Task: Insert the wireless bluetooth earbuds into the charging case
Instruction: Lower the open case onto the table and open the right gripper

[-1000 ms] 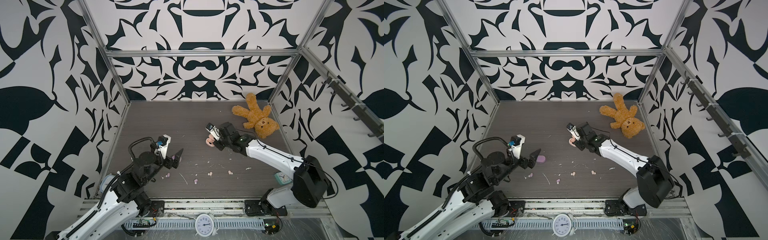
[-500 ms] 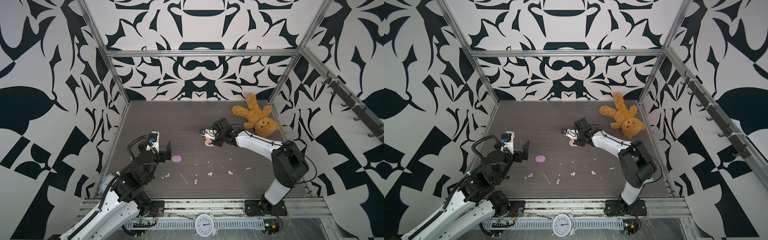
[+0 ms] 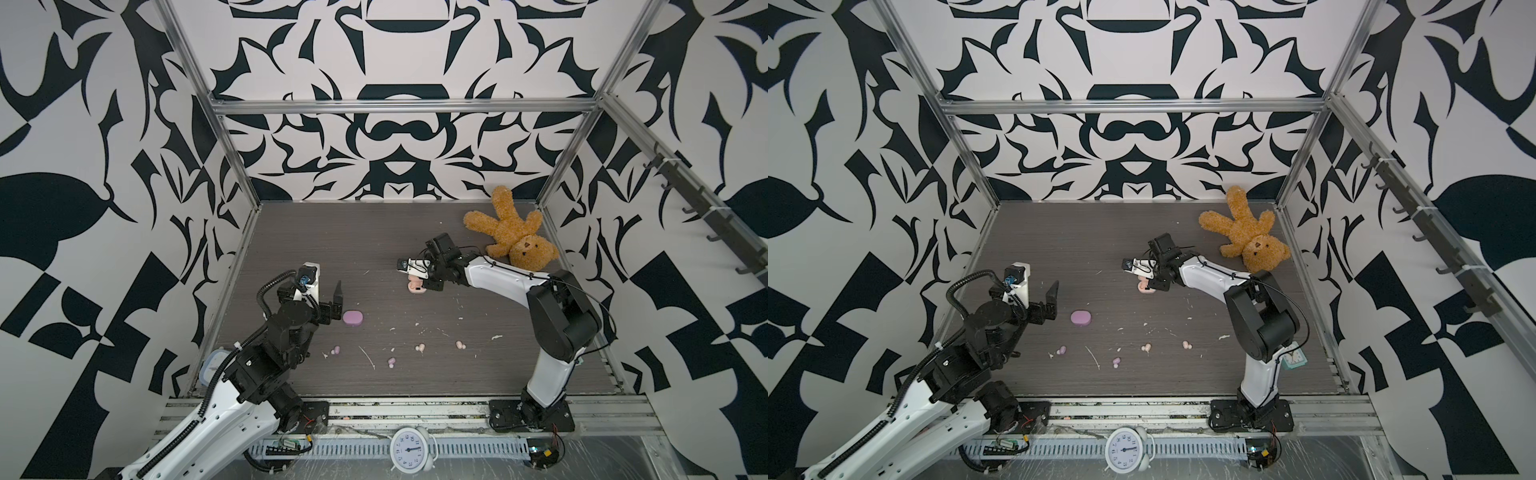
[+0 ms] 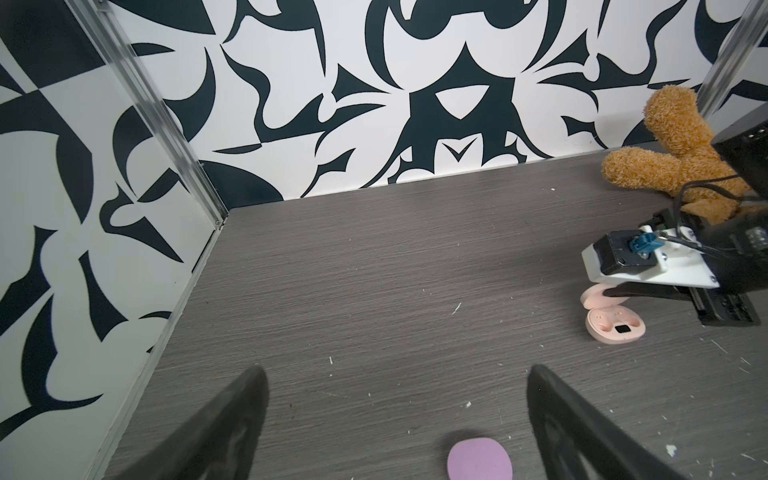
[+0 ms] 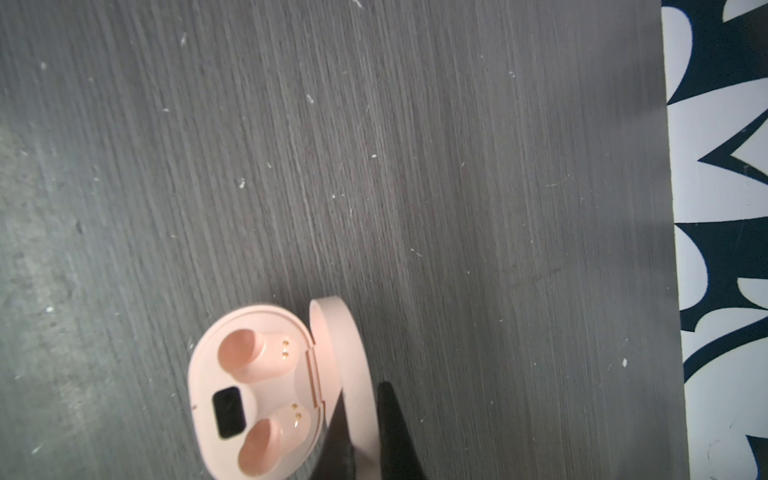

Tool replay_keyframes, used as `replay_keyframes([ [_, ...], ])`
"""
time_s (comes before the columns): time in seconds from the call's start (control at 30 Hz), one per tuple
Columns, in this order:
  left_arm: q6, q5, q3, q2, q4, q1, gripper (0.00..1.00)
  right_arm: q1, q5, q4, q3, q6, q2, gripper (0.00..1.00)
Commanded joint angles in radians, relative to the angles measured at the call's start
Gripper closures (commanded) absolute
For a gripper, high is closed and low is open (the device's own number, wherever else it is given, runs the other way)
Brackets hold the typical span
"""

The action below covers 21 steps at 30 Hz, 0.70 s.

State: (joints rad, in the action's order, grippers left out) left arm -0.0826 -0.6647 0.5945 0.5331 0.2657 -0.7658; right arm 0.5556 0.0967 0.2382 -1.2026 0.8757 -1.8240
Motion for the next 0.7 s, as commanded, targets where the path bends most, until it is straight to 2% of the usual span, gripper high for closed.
replay_keyframes([
  [0.0, 0.001, 0.009, -0.014, 0.004, -0.022, 0.003, 0.01, 0.001, 0.008, -0.008, -0.030, -0.005, -0.001, 1.00],
  [0.67, 0.000, 0.045, -0.012, 0.018, -0.020, 0.003, 0.01, 0.002, -0.013, -0.025, -0.011, -0.044, -0.026, 1.00],
])
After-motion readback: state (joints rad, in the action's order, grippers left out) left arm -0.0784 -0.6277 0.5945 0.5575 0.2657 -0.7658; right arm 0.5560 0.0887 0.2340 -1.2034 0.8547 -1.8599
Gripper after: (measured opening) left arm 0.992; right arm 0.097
